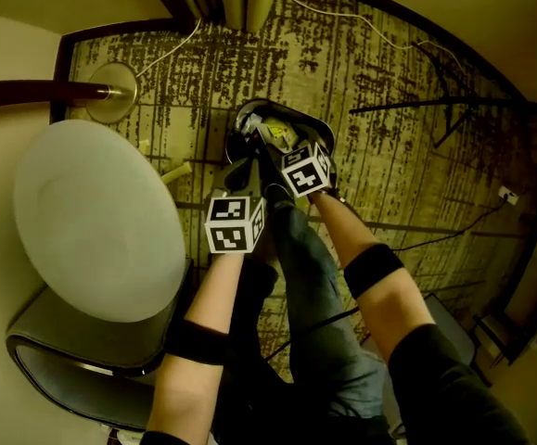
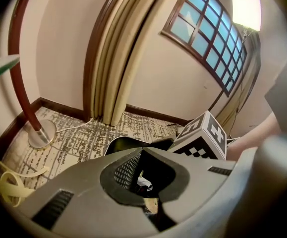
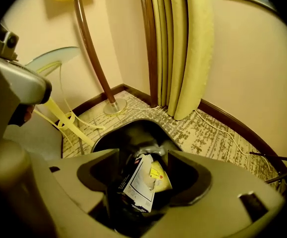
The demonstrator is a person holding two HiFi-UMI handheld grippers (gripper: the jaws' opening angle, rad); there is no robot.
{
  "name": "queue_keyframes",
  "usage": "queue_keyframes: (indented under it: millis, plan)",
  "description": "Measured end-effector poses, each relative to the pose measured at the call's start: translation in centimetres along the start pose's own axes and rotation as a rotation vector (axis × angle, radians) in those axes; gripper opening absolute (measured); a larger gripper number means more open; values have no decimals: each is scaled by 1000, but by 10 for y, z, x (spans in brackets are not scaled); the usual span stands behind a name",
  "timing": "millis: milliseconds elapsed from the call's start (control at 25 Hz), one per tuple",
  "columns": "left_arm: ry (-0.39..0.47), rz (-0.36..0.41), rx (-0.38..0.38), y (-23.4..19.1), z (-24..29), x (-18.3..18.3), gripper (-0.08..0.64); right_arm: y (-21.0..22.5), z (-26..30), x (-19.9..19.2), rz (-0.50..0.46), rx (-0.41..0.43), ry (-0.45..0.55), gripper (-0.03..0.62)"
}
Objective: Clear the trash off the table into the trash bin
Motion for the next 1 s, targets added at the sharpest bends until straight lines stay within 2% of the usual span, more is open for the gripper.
queue_keyframes:
  millis: [240, 440, 560, 600, 680, 840, 1000]
  plan:
    - [26, -11, -9, 36, -72, 38, 2, -18, -82, 34, -21, 12, 11, 328]
    - [70, 31, 30, 53, -168, 73, 2, -51, -186, 75, -28, 30, 54, 242]
    - [130, 49, 54, 59, -236, 115, 2, -69, -249, 126, -68, 41, 124, 116]
    - [160, 51, 77, 58, -259, 127, 2, -75, -268, 144, -87, 51, 156, 63]
    - [227, 47, 143, 58, -312, 147, 2, -91, -304, 177, -128, 87, 221, 2]
    - [326, 9, 239, 69, -416, 154, 2, -151, -375, 212, -199, 164, 305, 2]
    - [407, -55, 352, 40, -493, 146, 2, -227, -405, 257, -279, 265, 358, 2]
Point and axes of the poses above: the fingertips, and each gripper's own axes: z forward along the fingers, y to its right, x out of its top, the point moved 1 cm from there along -z, backward along the fingers, and after that the axes turned 2 degrees about -z, right-handed, at the moved point
